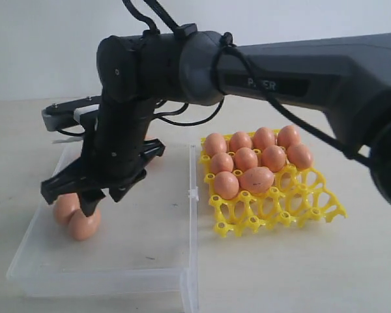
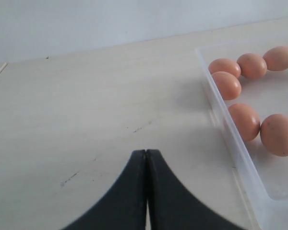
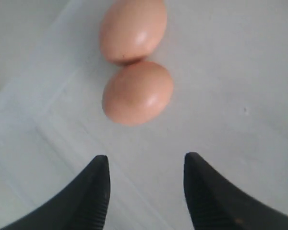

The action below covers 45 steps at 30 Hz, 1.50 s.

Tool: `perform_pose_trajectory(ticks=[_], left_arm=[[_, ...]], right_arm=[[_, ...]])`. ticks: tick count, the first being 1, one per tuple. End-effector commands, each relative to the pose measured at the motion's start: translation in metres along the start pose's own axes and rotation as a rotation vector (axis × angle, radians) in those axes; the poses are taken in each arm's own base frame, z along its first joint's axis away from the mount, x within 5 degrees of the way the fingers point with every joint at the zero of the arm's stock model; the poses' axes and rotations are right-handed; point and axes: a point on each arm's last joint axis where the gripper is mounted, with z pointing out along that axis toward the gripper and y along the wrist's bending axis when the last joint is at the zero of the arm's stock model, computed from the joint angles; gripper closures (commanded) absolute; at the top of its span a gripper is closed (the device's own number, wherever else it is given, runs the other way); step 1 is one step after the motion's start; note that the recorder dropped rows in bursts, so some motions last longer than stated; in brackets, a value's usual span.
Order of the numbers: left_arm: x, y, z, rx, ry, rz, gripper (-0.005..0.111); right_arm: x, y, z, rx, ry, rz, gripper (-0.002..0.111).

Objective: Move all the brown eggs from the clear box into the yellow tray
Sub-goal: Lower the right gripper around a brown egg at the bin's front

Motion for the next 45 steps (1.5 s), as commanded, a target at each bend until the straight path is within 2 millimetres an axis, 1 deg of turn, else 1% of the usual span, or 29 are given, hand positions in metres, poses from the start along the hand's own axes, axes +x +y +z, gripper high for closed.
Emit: perform_pose_trajectory(ticks=[1, 3, 5, 11, 15, 18, 24, 34, 40, 45], left_arm=[[-0.002, 0.000, -0.001, 0.006, -0.016, -0.007, 0.107], [-0.002, 0.000, -0.001, 0.006, -0.016, -0.007, 0.107], [-0.002, 0.000, -0.001, 0.006, -0.016, -0.007, 0.107], [-0.002, 0.000, -0.001, 0.006, -0.016, -0.007, 0.107], [-0.002, 0.000, -0.001, 0.006, -0.016, -0.007, 0.107], [-0.002, 0.000, -0.001, 0.006, -0.016, -0.007, 0.107], [-0.002, 0.000, -0.001, 0.006, -0.016, -0.007, 0.107], [-0.002, 0.000, -0.001, 0.006, -0.016, -0.007, 0.107], [-0.002, 0.000, -0.001, 0.006, -0.016, -0.007, 0.107], [-0.002, 0.000, -0.001, 0.006, -0.016, -0.007, 0.107]], right_arm=[[-0.022, 0.010, 0.002, -0.082, -0.087, 0.109, 0.060], [-0.030, 0.013, 0.009, -0.130, -0.111, 0.183, 0.060], [-0.035, 0.012, 0.018, -0.135, -0.108, 0.244, 0.060], [-0.040, 0.007, 0.036, -0.134, -0.141, 0.375, 0.060], [-0.038, 0.008, 0.046, -0.098, -0.136, 0.372, 0.060], [-0.036, 0.004, 0.046, -0.045, -0.122, 0.362, 0.060], [-0.032, 0.000, 0.049, 0.000, -0.087, 0.339, 0.060], [-0.026, 0.002, 0.054, -0.024, -0.013, 0.368, 0.060], [-0.019, -0.001, 0.063, -0.007, 0.053, 0.372, 0.060], [-0.017, -0.002, 0.070, -0.002, 0.067, 0.376, 0.060]])
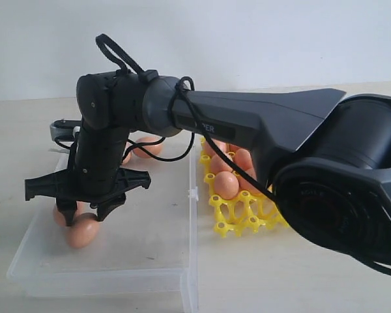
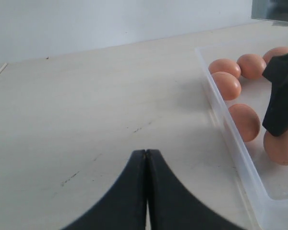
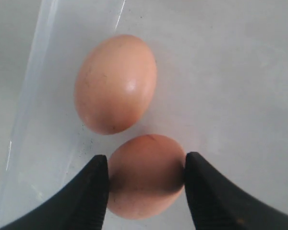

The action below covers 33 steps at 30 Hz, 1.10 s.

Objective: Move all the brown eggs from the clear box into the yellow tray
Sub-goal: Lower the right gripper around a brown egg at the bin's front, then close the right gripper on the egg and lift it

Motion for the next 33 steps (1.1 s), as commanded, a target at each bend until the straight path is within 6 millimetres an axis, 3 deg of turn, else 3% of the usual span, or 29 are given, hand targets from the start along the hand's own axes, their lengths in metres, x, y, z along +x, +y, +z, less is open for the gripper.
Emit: perform_pose_trajectory(ticks=[1, 9, 19, 24, 29, 33], left_arm=[[-0.002, 0.000, -0.001, 0.006, -0.016, -0.007, 0.107], [-0.002, 0.000, -0.001, 0.006, -0.016, -0.007, 0.107], [-0.002, 0.000, -0.001, 0.006, -0.016, -0.007, 0.107], [-0.002, 0.000, -0.001, 0.006, -0.016, -0.007, 0.107], [-0.002, 0.000, -0.001, 0.006, -0.016, -0.007, 0.107], [-0.002, 0.000, -0.001, 0.006, -0.016, -0.007, 0.107]], right_arm=[[0.003, -0.003, 0.012, 0.021, 0.033, 0.000, 0.060], [0.014, -0.009, 0.027, 0.076, 0.131, -0.019, 0.060], [0.016, -0.022, 0.025, 0.216, 0.168, -0.087, 0.060], [0.014, -0.018, 0.026, 0.178, 0.144, -0.068, 0.060], [0.009, -0.005, 0.028, 0.031, 0.076, 0.003, 0.060], [0.010, -0.009, 0.028, 0.076, 0.087, -0.021, 0.060]])
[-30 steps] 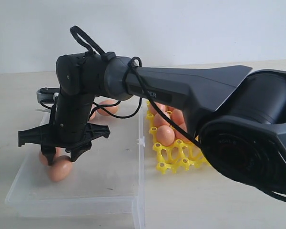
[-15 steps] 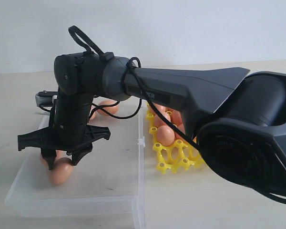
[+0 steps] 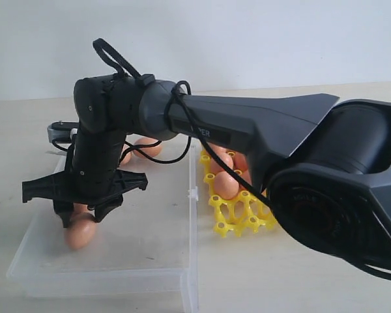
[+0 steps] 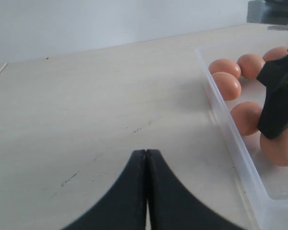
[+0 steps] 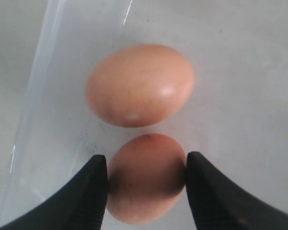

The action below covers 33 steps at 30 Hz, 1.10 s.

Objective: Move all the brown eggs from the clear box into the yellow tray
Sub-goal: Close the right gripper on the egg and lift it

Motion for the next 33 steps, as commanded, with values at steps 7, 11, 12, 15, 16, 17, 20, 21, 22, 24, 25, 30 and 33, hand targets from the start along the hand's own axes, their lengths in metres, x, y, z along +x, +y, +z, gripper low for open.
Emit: perform_pose_trajectory(ticks=[7, 11, 12, 15, 16, 17, 20, 21, 22, 24, 25, 30, 33], left_arm=[[-0.0020, -0.0003, -0.0008, 0.006, -0.016, -0.007, 0.107], [-0.0020, -0.0003, -0.0008, 0.006, -0.016, -0.007, 0.107], [-0.0020, -0.0003, -0.0008, 0.006, -0.016, -0.007, 0.107], [-0.0020, -0.0003, -0.0008, 0.006, -0.016, -0.007, 0.107], [-0.0020, -0.0003, -0.0008, 0.006, -0.016, -0.007, 0.107], [-0.0020, -0.0003, -0.0008, 0.006, -0.016, -0.007, 0.107], [-0.0020, -0.0003, -0.0008, 0.006, -0.016, -0.007, 0.107], [-0.0020, -0.0003, -0.0008, 0.006, -0.016, -0.007, 0.107], [-0.0020, -0.0003, -0.0008, 0.006, -0.016, -0.007, 0.107], [-0.0020, -0.0003, -0.0008, 0.006, -0.016, -0.007, 0.107], [-0.0020, -0.0003, -0.0008, 0.006, -0.016, -0.007, 0.107], [-0.0020, -0.0003, -0.0008, 0.006, -0.016, -0.007, 0.107], [-0.0020, -0.0003, -0.0008, 0.006, -0.016, -0.007, 0.107]], right_arm=[[0.0087, -0.0201, 0.0188, 0.163, 0.087, -0.082, 0.044], [0.0075, -0.0190, 0.0190, 0.151, 0.074, -0.080, 0.044], [0.0066, -0.0185, 0.0192, 0.147, 0.063, -0.081, 0.044], [0.0044, -0.0176, 0.0194, 0.138, 0.038, -0.084, 0.046], [0.0042, -0.0176, 0.0194, 0.137, 0.036, -0.084, 0.047], [0.0037, -0.0176, 0.0194, 0.137, 0.031, -0.085, 0.047], [0.0022, -0.0189, 0.0193, 0.153, 0.016, -0.105, 0.047], [0.0019, -0.0193, 0.0192, 0.158, 0.014, -0.108, 0.047], [0.0017, -0.0199, 0.0191, 0.163, 0.012, -0.111, 0.047], [0.0014, -0.0206, 0.0179, 0.175, 0.011, -0.131, 0.047], [0.0016, -0.0207, 0.0179, 0.175, 0.014, -0.138, 0.047], [0.0014, -0.0202, 0.0164, 0.174, 0.012, -0.150, 0.047], [0.0017, -0.0186, 0.0152, 0.160, 0.015, -0.157, 0.047]])
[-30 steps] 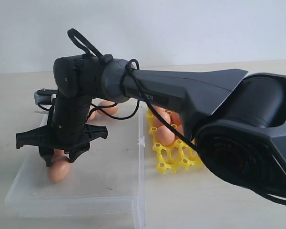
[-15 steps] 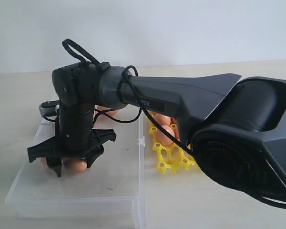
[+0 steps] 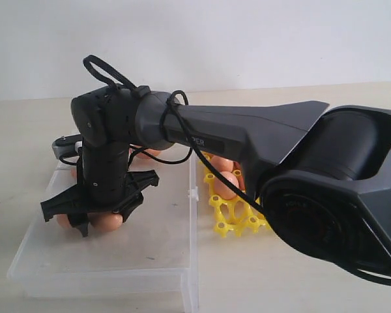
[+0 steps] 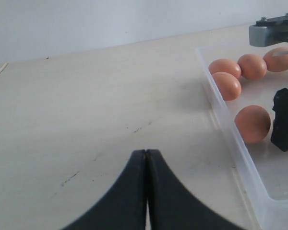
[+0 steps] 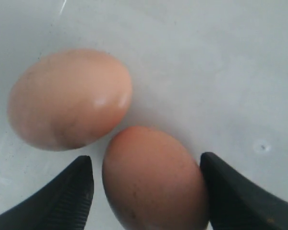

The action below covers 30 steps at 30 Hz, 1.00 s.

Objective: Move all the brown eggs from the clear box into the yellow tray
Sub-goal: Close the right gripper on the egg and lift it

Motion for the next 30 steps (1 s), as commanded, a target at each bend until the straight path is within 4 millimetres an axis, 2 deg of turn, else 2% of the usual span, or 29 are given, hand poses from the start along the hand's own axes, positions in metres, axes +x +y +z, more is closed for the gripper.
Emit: perform_pose_trajectory(ticks=[1, 10, 20, 23, 24, 26, 30], left_arm=[[-0.002, 0.000, -0.001, 0.006, -0.016, -0.007, 0.107], [-0.002, 0.000, -0.001, 0.006, -0.016, -0.007, 0.107], [-0.002, 0.000, -0.001, 0.006, -0.016, -0.007, 0.107], [-0.002, 0.000, -0.001, 0.006, -0.016, -0.007, 0.107], [-0.002, 0.000, -0.001, 0.006, -0.016, -0.007, 0.107], [-0.002, 0.000, -0.001, 0.006, -0.016, -0.007, 0.107], [-0.002, 0.000, -0.001, 0.006, -0.016, -0.007, 0.107]], right_arm=[[0.001, -0.003, 0.004, 0.010, 0.007, -0.027, 0.047], [-0.005, -0.001, -0.009, 0.008, -0.064, -0.126, 0.051], [-0.005, 0.000, -0.010, 0.016, -0.066, -0.205, 0.056], [-0.002, 0.003, -0.009, 0.018, -0.048, -0.252, 0.069], [-0.001, 0.005, -0.009, 0.008, -0.043, -0.274, 0.085], [0.000, 0.011, -0.011, -0.054, -0.038, -0.303, 0.108], [0.000, 0.022, -0.019, -0.139, -0.071, -0.311, 0.108]])
